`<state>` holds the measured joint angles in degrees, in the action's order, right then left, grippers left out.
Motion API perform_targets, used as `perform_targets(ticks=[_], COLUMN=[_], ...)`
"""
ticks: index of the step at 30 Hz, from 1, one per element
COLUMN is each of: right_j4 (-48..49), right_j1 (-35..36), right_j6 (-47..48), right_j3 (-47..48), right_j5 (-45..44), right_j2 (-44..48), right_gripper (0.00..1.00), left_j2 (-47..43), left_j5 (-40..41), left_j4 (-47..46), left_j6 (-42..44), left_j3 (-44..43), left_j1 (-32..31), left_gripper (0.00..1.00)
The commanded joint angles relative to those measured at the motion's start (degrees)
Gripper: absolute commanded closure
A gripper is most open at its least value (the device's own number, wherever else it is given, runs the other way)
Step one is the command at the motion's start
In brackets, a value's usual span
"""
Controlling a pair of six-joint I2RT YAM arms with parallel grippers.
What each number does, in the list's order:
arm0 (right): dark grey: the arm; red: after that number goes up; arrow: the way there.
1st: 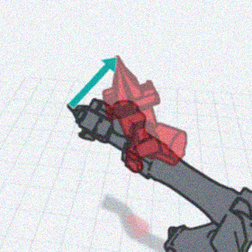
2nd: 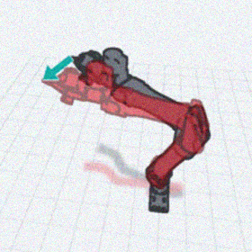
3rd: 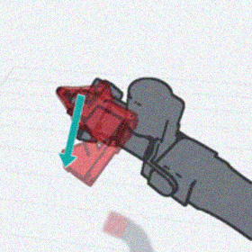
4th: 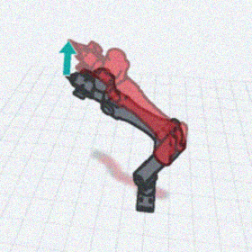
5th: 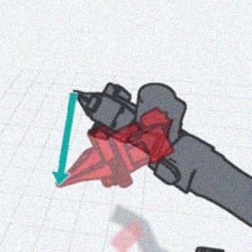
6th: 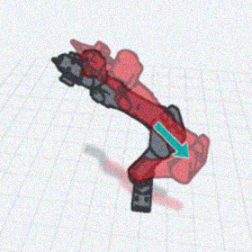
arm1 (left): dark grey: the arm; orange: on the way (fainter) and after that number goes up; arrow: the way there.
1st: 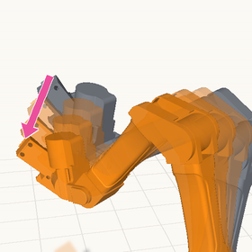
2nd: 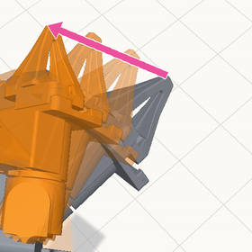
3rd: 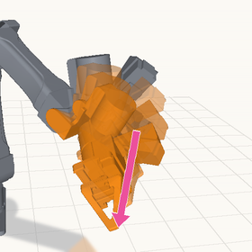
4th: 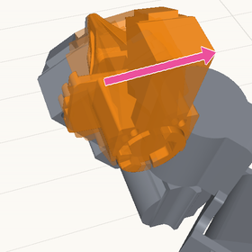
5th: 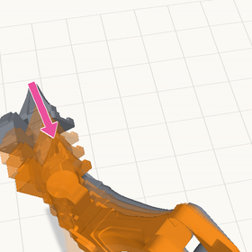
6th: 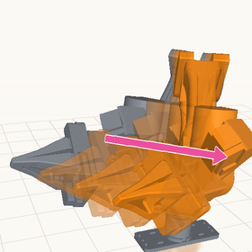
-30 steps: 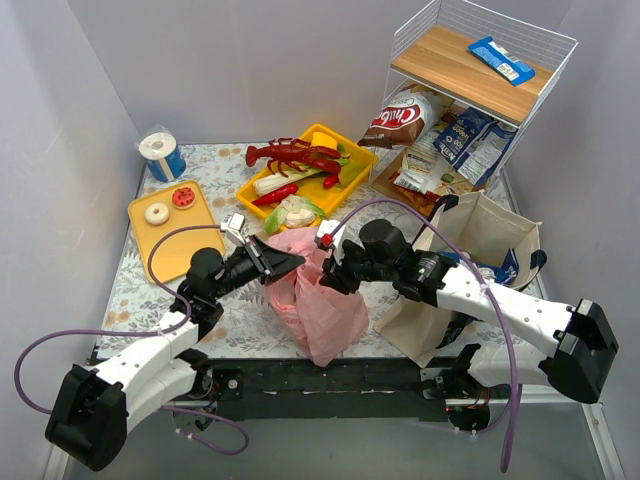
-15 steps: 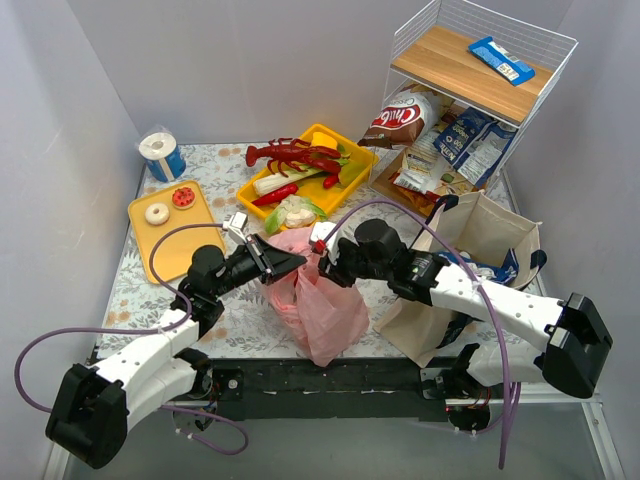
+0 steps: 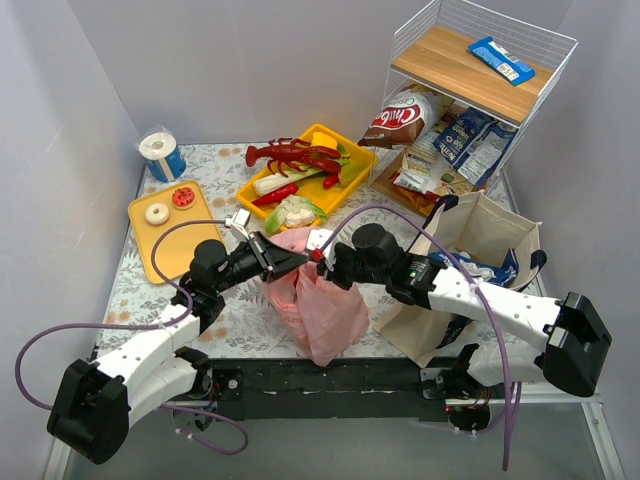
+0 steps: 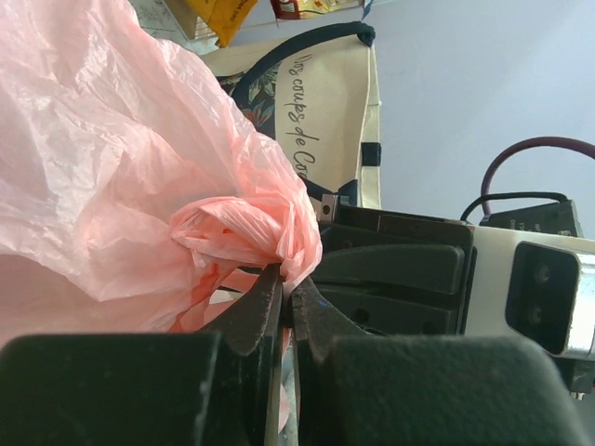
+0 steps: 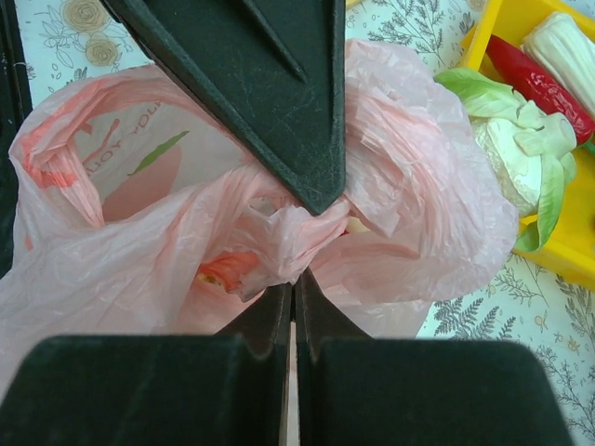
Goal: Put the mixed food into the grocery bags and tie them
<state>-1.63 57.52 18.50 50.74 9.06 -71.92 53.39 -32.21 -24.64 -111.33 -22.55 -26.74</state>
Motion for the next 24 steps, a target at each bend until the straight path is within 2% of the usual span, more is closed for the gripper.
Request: perform_targets(ticks=[1,4,5,6,14,17,21,24], right_j4=[1.72,2.59,3.2,3.73,4.53,4.44,4.44,4.44], right_j1=[0.32,0.32,0.32,0.32,0.23,0.23,0.23,0.23], right_j6=[-2.41,-5.05,-6.1,-6.63,-9.45,-9.62,-9.8,-10.06], right_j3=[1.29,-0.72,-1.86,-2.31,-3.46,-3.46,-3.37,-3.11], right_j5=[-1.24,-1.15,-0.98,-0.97,-0.97,-0.89,-0.8,-0.71], right_j2=[-0.33,0.9,1.43,2.22,3.8,3.98,3.89,3.89], right_gripper=[0.99,0.99,0.99,0.99,0.99,0.99,0.99,0.99], left_j2=[0.14,-0.56,-0.82,-1.09,-5.74,-7.15,-6.46,-4.88], left_j5=[-0.05,1.96,2.58,3.2,9.95,13.38,13.66,10.86], left_j4=[5.46,13.46,17.05,18.74,34.19,36.5,36.68,36.25], left_j6=[5.48,9.62,11.81,13.05,20.53,23.08,28.0,34.58], left_j3=[-5.47,-8.56,-10.4,-11.11,-16.21,-17.7,-18.41,-18.41], left_j1=[0.46,0.55,0.64,0.73,2.83,3.1,3.1,3.1], left_gripper=[0.78,0.57,0.46,0.44,0.35,0.32,0.33,0.42])
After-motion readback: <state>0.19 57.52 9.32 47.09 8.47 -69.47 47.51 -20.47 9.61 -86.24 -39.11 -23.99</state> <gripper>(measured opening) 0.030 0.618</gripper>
